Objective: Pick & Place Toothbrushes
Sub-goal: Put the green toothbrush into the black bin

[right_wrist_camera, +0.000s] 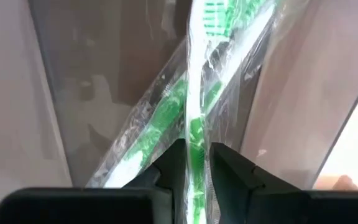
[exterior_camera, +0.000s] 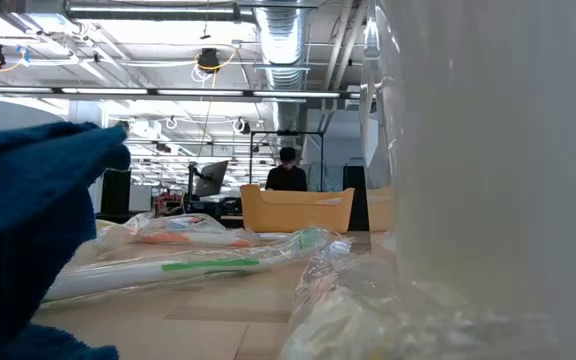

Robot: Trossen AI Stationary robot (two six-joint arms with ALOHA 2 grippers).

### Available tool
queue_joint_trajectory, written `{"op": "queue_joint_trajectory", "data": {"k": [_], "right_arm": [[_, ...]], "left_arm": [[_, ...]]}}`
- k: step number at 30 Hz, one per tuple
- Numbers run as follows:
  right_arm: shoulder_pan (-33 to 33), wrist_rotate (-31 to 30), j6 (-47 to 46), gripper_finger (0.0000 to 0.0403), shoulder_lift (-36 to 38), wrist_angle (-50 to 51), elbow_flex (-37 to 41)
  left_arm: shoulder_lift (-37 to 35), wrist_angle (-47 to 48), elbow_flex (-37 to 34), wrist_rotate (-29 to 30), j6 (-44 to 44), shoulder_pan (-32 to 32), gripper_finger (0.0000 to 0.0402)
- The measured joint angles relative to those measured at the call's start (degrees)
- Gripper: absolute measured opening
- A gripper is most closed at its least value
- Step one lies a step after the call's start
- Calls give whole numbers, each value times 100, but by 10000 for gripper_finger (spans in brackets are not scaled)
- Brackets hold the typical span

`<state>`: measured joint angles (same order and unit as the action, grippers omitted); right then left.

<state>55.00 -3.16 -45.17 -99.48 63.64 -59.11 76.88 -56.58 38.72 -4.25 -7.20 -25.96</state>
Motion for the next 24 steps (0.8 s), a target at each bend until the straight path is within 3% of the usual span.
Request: {"op": "queue_joint_trajectory", "data": {"k": [24], "right_arm": [[-43, 188, 653, 65, 7, 63, -263]], "left_arm": [[0, 17, 0, 44, 13, 61, 154]]}}
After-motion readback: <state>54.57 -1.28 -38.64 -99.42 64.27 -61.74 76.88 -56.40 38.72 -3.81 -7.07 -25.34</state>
